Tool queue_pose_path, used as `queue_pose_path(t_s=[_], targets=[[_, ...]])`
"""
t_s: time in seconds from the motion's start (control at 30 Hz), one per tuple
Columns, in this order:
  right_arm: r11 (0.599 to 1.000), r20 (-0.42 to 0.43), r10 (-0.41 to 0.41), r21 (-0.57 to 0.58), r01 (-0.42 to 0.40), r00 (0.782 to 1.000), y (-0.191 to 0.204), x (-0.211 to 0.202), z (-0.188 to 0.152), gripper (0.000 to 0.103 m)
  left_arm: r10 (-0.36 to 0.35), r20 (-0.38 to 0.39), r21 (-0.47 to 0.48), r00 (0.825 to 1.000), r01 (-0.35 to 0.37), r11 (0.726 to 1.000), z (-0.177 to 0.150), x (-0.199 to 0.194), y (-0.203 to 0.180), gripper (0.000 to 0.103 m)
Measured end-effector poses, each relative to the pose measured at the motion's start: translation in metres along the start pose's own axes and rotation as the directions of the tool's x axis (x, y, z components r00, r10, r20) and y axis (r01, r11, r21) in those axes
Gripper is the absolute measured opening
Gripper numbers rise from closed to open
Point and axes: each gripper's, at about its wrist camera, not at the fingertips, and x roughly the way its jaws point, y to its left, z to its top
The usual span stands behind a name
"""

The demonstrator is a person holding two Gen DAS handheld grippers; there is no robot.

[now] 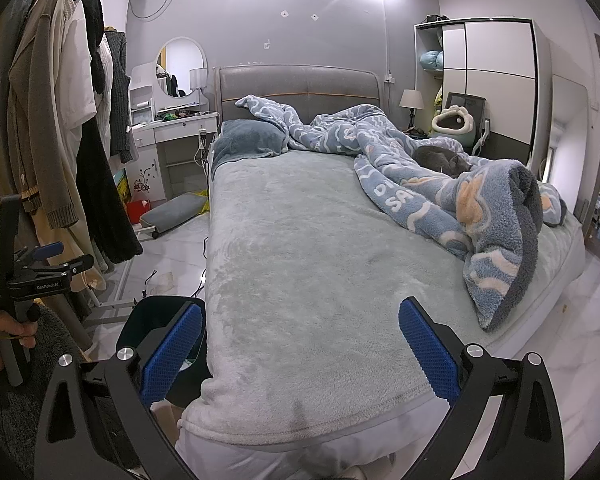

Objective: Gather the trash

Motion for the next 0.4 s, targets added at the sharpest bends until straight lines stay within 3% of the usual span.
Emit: queue_pose_path(t_s=[0.4], targets=[[1.0, 0.0, 0.0, 0.001, 0.0, 1.0, 0.0002, -0.0002, 0.0, 0.1, -0.001, -0.002, 0.0, 1.0, 0.001, 1.0, -0.0019, 0.0005, 0.0005, 0.1]])
